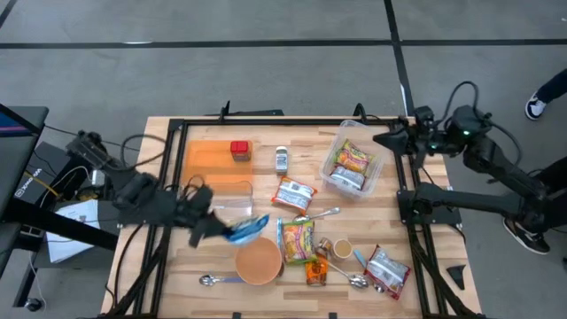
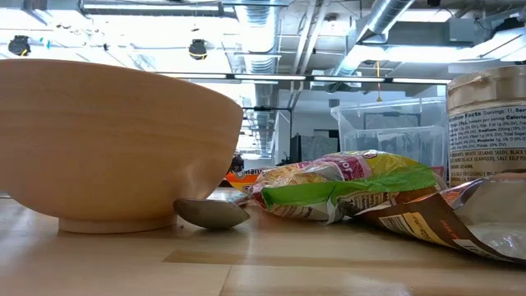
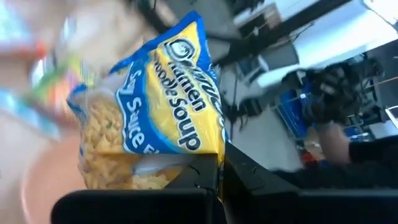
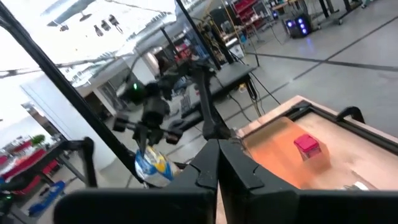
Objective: Pick & Place Food Item
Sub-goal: Put the blue noodle pack into the top transparent bin
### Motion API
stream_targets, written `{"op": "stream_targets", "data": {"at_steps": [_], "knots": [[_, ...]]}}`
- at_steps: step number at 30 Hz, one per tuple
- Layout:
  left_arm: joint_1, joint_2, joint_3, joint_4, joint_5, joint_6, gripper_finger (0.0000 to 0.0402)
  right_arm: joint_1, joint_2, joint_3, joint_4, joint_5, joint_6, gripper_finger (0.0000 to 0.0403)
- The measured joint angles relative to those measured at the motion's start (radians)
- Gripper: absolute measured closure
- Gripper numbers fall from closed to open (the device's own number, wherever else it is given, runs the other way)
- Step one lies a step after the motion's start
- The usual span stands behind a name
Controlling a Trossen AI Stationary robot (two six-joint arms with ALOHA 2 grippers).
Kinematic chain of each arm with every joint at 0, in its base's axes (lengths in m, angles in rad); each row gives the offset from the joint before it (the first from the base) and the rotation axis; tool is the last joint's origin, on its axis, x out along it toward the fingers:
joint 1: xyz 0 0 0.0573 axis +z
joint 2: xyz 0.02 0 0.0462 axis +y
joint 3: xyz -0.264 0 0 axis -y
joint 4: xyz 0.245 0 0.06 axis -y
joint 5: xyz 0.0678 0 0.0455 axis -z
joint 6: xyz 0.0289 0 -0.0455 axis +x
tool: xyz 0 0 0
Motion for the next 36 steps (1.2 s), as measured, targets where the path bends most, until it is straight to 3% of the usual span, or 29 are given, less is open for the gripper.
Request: {"op": "stream_targets", "data": {"at_steps": [7, 11, 15, 21, 25, 36], "knots": [[0.360, 0.036, 0.000, 0.193, 0.175, 0.353, 0.0401, 0.003, 0.125, 0.000, 0.047, -0.010, -0.026, 0.0350], [0.512, 0.105, 0.000, 0.310, 0.321, 0.468, 0.0401, 0.032, 0.218, 0.000, 0.172, -0.053, -0.026, 0.0289], [0.588, 0.198, 0.000, 0.444, 0.419, 0.529, 0.0401, 0.056, 0.295, 0.046, 0.207, -0.060, -0.066, 0.0213], [0.604, 0.313, 0.036, 0.579, 0.376, 0.639, 0.0401, 0.067, 0.396, 0.135, 0.139, -0.048, -0.161, 0.0141], [0.612, 0.377, 0.083, 0.631, 0.362, 0.684, 0.0401, 0.063, 0.457, 0.166, 0.129, -0.047, -0.183, 0.0139], [0.608, 0.395, 0.136, 0.677, 0.087, 0.888, 0.0401, 0.027, 0.504, 0.180, 0.117, -0.024, -0.147, 0.0139]]}}
